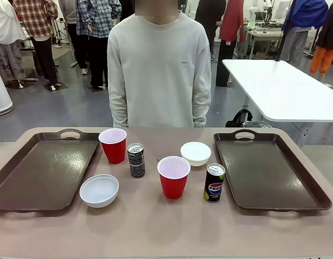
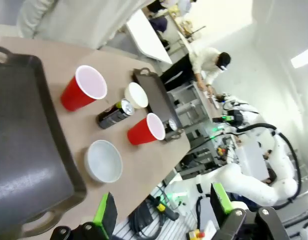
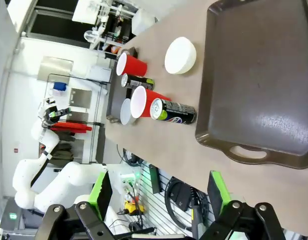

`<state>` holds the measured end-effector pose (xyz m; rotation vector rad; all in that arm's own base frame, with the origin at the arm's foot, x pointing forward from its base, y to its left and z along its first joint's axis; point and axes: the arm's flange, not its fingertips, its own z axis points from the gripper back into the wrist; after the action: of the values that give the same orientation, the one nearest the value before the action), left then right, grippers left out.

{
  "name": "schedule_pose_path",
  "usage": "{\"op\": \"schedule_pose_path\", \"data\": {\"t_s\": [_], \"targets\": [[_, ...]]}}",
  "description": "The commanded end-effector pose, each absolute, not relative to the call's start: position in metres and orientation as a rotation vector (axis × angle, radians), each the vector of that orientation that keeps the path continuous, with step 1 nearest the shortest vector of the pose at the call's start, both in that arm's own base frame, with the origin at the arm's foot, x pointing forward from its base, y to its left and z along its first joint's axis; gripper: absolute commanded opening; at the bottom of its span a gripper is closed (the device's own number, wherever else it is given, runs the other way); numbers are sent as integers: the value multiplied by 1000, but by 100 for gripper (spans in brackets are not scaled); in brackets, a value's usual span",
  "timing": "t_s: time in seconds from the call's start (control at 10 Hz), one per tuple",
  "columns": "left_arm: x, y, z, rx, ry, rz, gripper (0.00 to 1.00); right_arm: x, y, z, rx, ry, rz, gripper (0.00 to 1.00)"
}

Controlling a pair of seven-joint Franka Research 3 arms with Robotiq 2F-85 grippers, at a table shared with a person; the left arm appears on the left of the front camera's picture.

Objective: Prepare tableware on both trays.
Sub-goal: Pick up a Picnic Bowl from the table and place it on a Handle tray.

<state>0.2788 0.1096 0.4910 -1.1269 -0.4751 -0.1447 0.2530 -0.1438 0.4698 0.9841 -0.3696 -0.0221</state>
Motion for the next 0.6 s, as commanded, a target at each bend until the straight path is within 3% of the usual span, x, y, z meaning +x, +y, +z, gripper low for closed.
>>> {"op": "schedule_pose_path", "data": {"t_s": [0.0, 0.1, 0.5], "targets": [[277, 93, 492, -1016, -441, -184, 100, 221, -85, 440, 888, -486, 27, 100], [279, 110, 491, -1127, -475, -145, 100, 253, -144, 470, 984, -370, -22, 100], [279, 110, 491, -1127, -475, -145, 100, 253, -144, 470, 984, -370, -22, 100]]}}
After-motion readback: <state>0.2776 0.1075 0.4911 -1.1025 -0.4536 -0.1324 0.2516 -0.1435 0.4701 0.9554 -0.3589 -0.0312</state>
